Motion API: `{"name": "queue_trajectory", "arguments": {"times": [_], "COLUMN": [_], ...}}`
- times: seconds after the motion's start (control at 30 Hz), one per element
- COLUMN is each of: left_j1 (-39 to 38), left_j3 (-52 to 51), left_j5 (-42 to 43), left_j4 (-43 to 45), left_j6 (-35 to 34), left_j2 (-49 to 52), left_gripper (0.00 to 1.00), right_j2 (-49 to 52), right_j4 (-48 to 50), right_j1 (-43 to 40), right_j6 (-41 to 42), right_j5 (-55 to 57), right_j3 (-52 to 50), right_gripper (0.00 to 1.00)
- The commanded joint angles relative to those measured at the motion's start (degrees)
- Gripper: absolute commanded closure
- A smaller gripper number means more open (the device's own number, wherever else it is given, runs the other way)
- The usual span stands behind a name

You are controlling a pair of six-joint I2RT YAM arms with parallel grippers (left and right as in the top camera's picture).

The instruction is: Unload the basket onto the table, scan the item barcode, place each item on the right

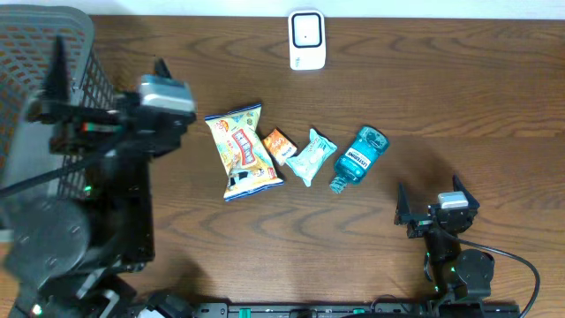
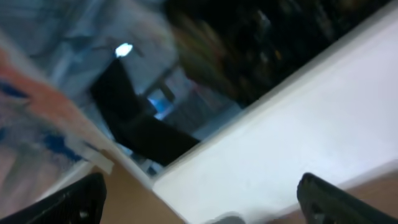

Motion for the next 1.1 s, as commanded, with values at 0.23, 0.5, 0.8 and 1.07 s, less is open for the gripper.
{"name": "queue_trajectory", "arguments": {"times": [0.23, 0.5, 0.8, 1.07], "left_j1": [4.9, 24.0, 32.5, 32.5], "left_j3": [-10.5, -22.0, -26.2, -26.2], "left_j5": [15.6, 24.7, 37.0, 40.2], "left_j4": [-7.7, -5.9, -9.4, -10.0], "left_j6": [1.8, -7.8, -18.0, -17.7], "left_j2": [-8.0, -23.5, -38.0, -47.0], "left_gripper": [0.02, 0.02, 0.02, 0.02], "right_j2": [-0.2, -0.2, -0.2, -0.2], "right_j4": [-0.2, -0.2, -0.2, -0.2], "right_j1": [0.1, 0.1, 0.1, 0.1], "right_j6": [0.7, 0.7, 0.7, 0.7], "right_j5": [0.0, 0.0, 0.0, 0.1], "right_j3": [-0.1, -0.1, -0.1, -0.1], "right_gripper": [0.01, 0.01, 0.01, 0.01]}}
